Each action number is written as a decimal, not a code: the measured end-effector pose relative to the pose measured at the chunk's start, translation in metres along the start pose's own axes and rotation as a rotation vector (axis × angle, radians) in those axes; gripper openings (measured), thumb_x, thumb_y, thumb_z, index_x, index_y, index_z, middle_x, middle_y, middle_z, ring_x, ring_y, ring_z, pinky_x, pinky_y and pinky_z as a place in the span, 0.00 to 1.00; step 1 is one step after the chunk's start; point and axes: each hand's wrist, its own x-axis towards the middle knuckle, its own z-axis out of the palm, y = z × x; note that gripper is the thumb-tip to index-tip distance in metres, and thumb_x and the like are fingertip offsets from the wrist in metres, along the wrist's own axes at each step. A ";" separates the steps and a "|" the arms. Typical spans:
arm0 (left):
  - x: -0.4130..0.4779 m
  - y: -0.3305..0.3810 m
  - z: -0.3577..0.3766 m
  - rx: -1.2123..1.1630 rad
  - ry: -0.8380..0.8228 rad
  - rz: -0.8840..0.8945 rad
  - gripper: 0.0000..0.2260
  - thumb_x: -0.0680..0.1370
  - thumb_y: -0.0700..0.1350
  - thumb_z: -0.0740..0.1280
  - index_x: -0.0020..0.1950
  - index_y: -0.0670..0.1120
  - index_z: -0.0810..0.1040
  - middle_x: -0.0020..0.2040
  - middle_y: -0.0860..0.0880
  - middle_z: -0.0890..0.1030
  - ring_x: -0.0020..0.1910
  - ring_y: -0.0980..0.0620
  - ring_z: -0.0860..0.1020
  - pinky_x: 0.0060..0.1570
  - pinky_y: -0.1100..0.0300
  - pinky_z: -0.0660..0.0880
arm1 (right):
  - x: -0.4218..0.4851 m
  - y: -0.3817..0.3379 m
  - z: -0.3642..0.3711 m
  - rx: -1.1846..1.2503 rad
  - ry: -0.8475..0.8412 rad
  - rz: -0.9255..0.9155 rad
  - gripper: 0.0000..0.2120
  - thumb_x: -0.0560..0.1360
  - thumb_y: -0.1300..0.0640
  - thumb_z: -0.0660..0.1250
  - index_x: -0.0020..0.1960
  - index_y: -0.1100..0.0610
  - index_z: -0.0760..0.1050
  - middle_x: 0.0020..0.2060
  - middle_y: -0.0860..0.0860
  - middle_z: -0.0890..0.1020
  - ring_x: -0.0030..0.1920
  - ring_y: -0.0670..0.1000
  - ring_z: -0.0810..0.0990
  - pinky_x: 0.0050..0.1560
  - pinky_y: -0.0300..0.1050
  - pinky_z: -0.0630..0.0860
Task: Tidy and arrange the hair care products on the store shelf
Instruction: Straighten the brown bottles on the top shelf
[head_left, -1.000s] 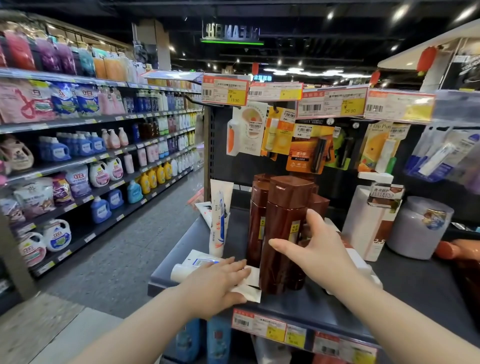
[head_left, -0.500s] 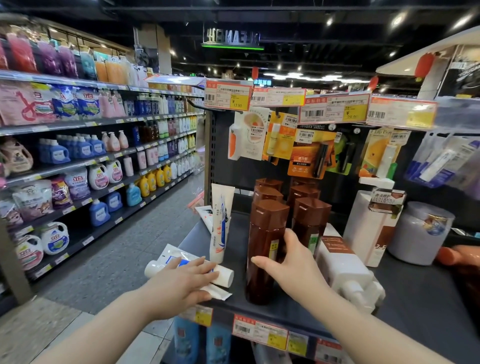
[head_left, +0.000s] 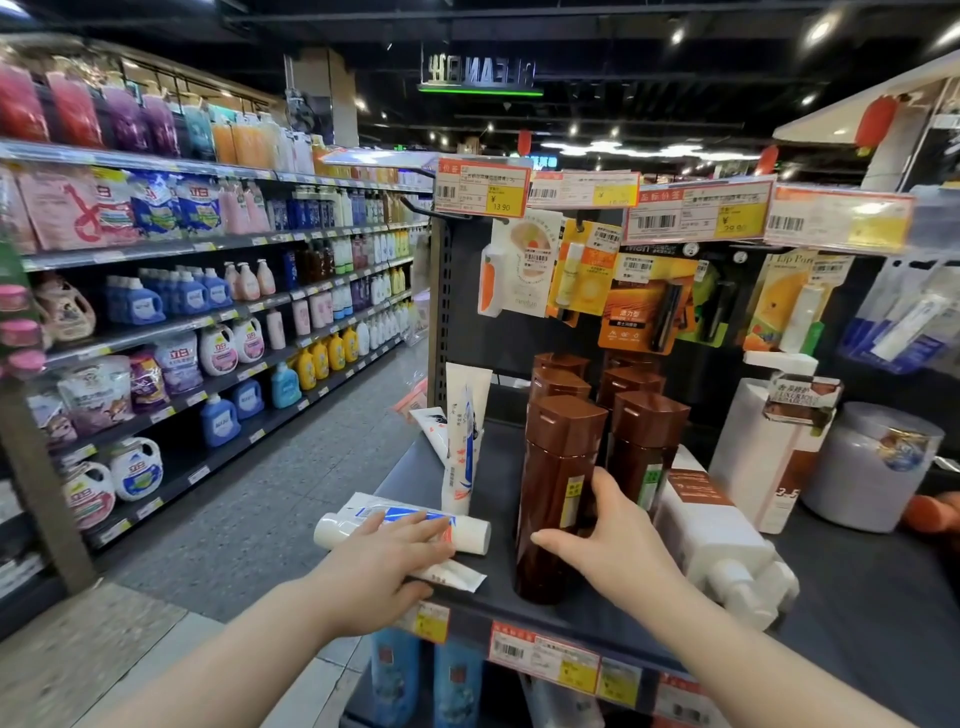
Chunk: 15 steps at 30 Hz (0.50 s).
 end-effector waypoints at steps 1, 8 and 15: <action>0.000 0.000 0.000 -0.006 0.005 -0.002 0.22 0.79 0.48 0.58 0.72 0.60 0.60 0.76 0.59 0.52 0.76 0.57 0.48 0.73 0.51 0.41 | -0.001 0.000 0.000 -0.005 0.000 0.001 0.36 0.68 0.50 0.74 0.71 0.48 0.60 0.65 0.46 0.74 0.65 0.49 0.73 0.62 0.44 0.72; 0.000 -0.005 0.001 -0.044 0.100 0.004 0.24 0.76 0.45 0.62 0.72 0.56 0.63 0.74 0.54 0.60 0.73 0.53 0.59 0.72 0.59 0.54 | -0.016 -0.001 -0.005 -0.017 0.066 -0.011 0.35 0.69 0.52 0.74 0.70 0.48 0.59 0.58 0.44 0.75 0.56 0.48 0.78 0.57 0.46 0.77; -0.004 -0.009 -0.003 -0.138 0.176 0.024 0.18 0.77 0.48 0.64 0.66 0.54 0.72 0.63 0.52 0.70 0.64 0.55 0.67 0.63 0.67 0.60 | -0.047 -0.011 -0.005 -0.021 0.351 -0.201 0.26 0.70 0.55 0.72 0.61 0.42 0.64 0.50 0.32 0.67 0.51 0.38 0.73 0.52 0.38 0.74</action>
